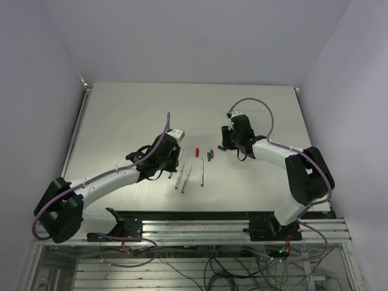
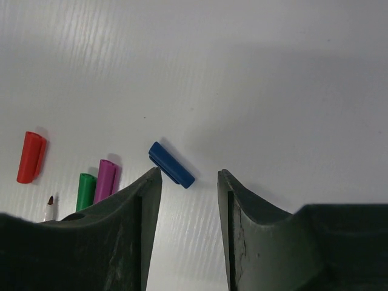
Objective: Insert the pens into the pen caps
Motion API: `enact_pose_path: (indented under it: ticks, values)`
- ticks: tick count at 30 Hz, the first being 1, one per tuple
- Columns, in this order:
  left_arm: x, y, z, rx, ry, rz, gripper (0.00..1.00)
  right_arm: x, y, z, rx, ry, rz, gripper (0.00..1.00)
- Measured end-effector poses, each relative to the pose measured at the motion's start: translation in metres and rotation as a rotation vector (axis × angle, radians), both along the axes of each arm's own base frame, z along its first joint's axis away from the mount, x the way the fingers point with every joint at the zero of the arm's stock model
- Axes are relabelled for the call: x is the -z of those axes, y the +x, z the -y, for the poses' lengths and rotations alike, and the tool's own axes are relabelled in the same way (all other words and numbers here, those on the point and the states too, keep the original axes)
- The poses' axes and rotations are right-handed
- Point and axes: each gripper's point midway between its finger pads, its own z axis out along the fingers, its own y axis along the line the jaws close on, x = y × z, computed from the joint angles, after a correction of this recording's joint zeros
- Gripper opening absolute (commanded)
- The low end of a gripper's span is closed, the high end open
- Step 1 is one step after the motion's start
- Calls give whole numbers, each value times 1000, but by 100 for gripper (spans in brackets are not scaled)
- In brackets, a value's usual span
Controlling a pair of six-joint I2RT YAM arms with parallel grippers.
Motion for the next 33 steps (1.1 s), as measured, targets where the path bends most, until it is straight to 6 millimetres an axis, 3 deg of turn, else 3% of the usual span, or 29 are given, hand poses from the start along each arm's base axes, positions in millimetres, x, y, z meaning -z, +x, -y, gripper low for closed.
enact_pose_path:
  ticks: [9,18,25,30,33]
  values:
    - [-3,-9,8,33,-43,-33,7,10,-3,-14,-121,3,-34,42]
    - [-2,-14,12,59,-62,-52,7,36,-8,-18,-162,-11,-99,40]
    - [-2,-16,14,70,-70,-59,7,37,-1,-21,-165,-13,-94,35]
    - [-1,-17,14,73,-71,-63,7,38,0,-20,-160,-18,-92,19]
    - [1,-18,13,73,-67,-67,7,38,1,-20,-150,-17,-93,1]
